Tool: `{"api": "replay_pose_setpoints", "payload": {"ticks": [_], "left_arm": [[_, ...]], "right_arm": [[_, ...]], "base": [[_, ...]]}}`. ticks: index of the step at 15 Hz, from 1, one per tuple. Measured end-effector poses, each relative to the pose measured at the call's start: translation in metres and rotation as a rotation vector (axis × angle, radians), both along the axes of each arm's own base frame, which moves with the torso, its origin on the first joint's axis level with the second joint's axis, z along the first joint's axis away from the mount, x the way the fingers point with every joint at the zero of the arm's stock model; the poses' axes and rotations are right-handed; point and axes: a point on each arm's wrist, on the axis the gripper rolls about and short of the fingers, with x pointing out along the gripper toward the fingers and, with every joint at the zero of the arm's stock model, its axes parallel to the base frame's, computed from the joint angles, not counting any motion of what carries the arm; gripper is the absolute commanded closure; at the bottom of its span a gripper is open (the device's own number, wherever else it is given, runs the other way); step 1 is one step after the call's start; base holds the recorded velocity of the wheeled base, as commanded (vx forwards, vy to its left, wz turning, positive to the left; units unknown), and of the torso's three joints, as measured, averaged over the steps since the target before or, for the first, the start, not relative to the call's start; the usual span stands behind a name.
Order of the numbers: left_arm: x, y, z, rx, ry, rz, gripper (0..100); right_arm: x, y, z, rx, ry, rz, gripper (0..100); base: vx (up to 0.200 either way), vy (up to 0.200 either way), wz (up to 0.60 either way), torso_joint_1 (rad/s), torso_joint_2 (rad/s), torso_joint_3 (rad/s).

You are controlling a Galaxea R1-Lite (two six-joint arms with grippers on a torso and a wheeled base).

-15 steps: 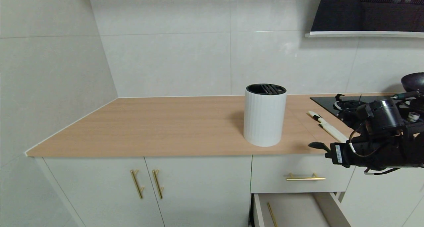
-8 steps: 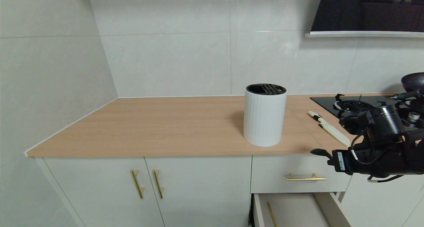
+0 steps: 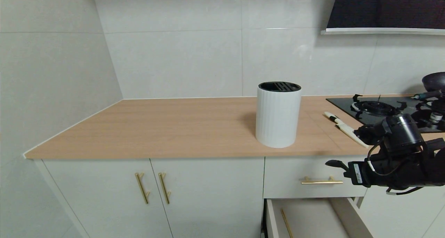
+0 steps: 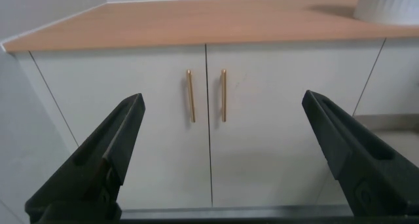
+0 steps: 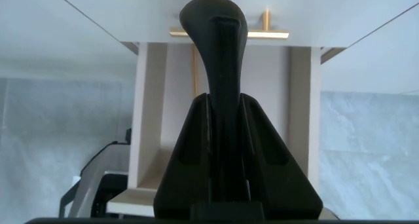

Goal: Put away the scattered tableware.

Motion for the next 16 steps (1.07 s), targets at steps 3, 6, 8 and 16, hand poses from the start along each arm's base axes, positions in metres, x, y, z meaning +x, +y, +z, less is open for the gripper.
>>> {"api": "replay_pose_setpoints", "payload": {"ticks": [3, 6, 8, 16], "left_arm": [[0.0, 0.0, 0.0, 0.0, 0.0, 0.0, 0], [0.0, 0.0, 0.0, 0.0, 0.0, 0.0, 0], [0.0, 0.0, 0.0, 0.0, 0.0, 0.0, 0], [0.0, 0.0, 0.0, 0.001, 0.0, 0.0, 0]], "right_arm": [[0.0002, 0.0001, -0.0006, 0.0, 0.002, 0.0, 100], [0.001, 0.0002, -0.0025, -0.003, 0.009, 0.001, 100], [0.0018, 0.0004, -0.0045, -0.004, 0.017, 0.001, 100], [0.0032, 0.0013, -0.0095, -0.008, 0.035, 0.004, 100]], "base": [[0.0, 0.0, 0.0, -0.203, 0.48, 0.279], [0.0, 0.0, 0.0, -0.193, 0.48, 0.287], [0.0, 0.0, 0.0, -0.176, 0.46, 0.293], [0.0, 0.0, 0.0, -0.124, 0.42, 0.271]]}}
